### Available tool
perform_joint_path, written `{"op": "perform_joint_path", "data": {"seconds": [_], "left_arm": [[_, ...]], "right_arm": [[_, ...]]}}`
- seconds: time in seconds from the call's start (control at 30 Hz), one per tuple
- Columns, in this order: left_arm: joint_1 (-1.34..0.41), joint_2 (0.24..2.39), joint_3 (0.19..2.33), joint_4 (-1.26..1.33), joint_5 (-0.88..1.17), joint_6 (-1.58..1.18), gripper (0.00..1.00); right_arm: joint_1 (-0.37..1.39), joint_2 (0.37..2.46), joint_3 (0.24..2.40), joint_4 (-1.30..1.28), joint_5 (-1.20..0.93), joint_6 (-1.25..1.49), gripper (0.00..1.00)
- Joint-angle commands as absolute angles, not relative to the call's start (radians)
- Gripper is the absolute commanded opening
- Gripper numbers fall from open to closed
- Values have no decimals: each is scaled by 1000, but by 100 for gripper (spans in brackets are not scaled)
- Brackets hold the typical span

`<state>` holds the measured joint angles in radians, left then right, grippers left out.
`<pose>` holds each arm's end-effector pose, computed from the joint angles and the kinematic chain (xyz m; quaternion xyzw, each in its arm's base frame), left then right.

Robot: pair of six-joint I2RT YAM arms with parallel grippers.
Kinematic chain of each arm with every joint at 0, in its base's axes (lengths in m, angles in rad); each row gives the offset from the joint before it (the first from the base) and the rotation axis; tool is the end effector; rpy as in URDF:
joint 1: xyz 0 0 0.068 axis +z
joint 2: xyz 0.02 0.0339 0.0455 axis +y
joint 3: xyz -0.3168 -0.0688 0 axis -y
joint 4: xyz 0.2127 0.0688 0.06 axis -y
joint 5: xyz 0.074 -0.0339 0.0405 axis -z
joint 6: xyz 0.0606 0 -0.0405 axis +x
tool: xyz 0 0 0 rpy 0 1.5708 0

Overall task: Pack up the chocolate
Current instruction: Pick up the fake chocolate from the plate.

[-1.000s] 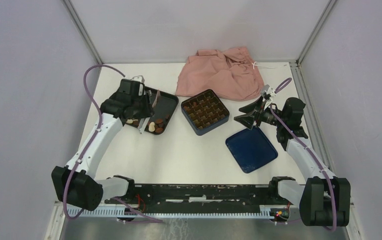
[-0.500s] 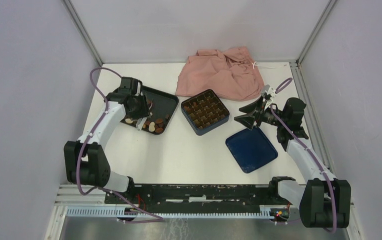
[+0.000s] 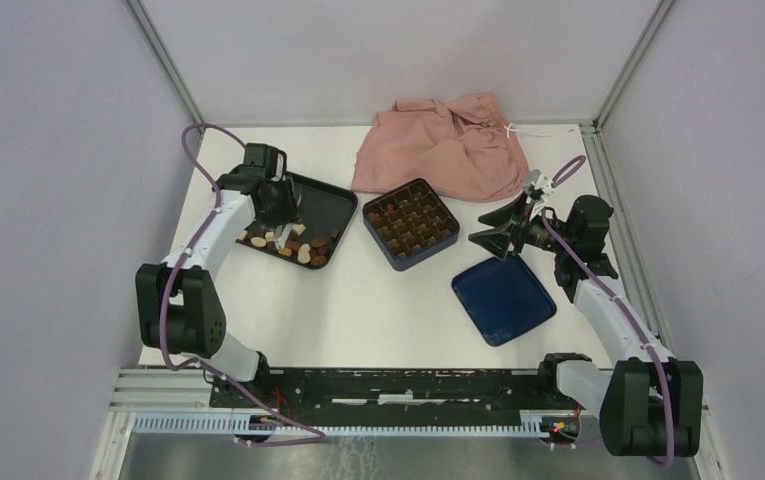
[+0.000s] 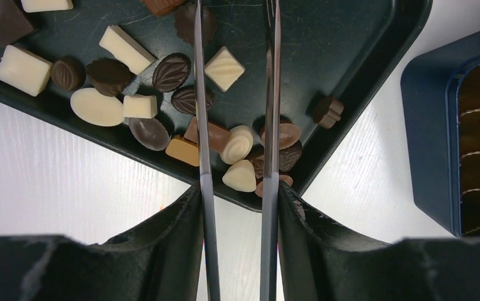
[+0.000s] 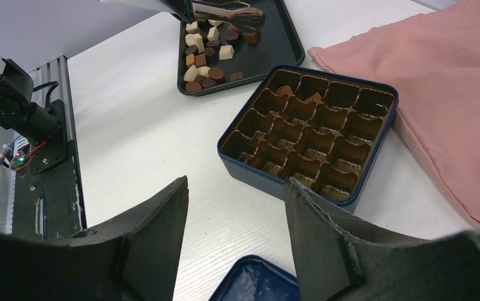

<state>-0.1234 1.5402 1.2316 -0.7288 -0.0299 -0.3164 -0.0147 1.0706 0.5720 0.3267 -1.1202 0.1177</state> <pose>0.2976 -0.0351 0.3068 -0.0969 0.9597 -0.0434 0.2603 0.1833 0.0519 0.3253 -0.2984 0.6695 0.4341 0.5238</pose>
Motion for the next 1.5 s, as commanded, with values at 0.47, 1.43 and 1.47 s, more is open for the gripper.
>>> {"op": "perform_joint_path", "data": {"seconds": [0.47, 1.43, 1.47], "left_arm": [[-117, 1593, 1270, -681, -57, -337, 49], [-120, 1665, 1288, -671, 23, -315, 36], [-121, 1664, 1287, -671, 29, -312, 34]], "right_arm": [[-10, 1052, 614, 356, -1135, 113, 63], [-9, 1051, 615, 357, -1137, 112, 63], [-10, 1051, 615, 356, -1137, 112, 63]]}}
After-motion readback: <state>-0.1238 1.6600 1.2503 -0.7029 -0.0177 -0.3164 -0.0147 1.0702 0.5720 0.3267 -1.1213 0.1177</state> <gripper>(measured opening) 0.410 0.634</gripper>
